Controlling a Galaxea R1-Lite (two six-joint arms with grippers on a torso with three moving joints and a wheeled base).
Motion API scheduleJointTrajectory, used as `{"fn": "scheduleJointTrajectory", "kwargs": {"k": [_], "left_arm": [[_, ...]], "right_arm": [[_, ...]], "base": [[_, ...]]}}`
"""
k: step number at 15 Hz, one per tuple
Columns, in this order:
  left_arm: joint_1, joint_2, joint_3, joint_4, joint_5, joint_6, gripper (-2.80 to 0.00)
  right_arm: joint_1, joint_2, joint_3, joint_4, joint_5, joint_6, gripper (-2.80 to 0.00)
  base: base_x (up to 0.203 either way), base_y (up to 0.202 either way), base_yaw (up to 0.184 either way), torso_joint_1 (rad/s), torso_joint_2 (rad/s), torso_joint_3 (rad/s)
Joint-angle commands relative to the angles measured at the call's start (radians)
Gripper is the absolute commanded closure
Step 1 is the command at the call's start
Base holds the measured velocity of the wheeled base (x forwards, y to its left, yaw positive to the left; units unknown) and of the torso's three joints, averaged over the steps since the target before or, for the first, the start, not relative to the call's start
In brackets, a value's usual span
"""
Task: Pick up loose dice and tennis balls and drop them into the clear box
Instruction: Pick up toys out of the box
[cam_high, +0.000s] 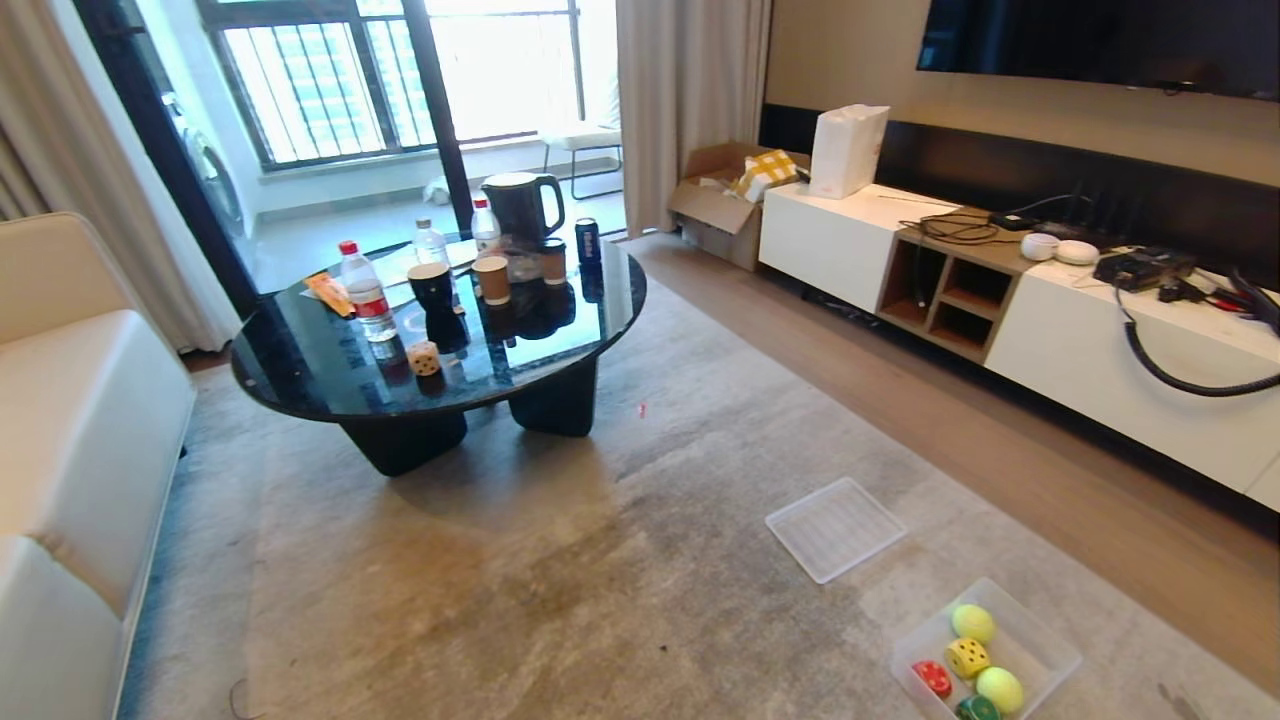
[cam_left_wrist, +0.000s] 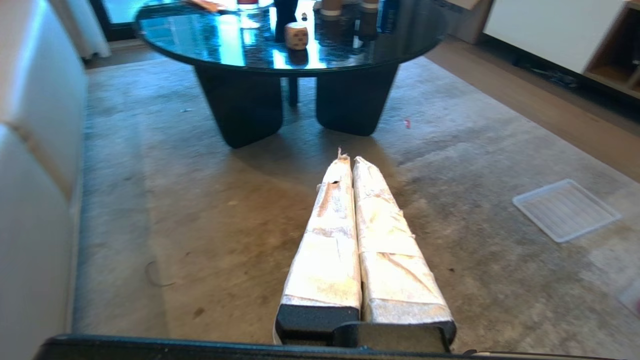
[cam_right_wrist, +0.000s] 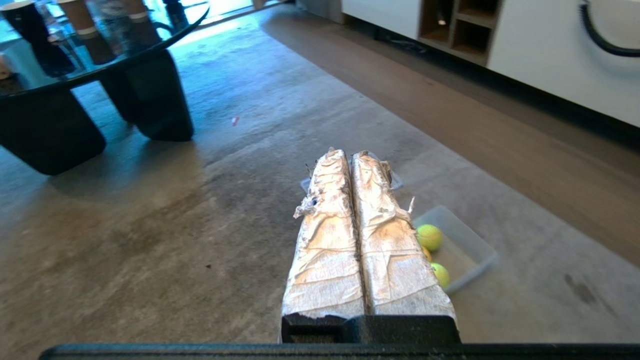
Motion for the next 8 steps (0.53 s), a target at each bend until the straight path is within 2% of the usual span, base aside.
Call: {"fn": "scheduleJointTrajectory", "kwargs": {"k": [1,8], "left_arm": [[0.000,0.000,0.000,0.000,0.001,0.000,0.00],[0.000,0.000,0.000,0.000,0.001,0.000,0.00]], "right_arm": [[0.000,0.000,0.012,-0.001,0.000,0.000,0.00],[0.000,0.000,0.012,-0.001,0.000,0.000,0.00]], "base": [[-0.002,-0.007,0.166,0.002,0.00,0.002],[0.000,-0.005,0.167,0.001,0.00,0.002]]}}
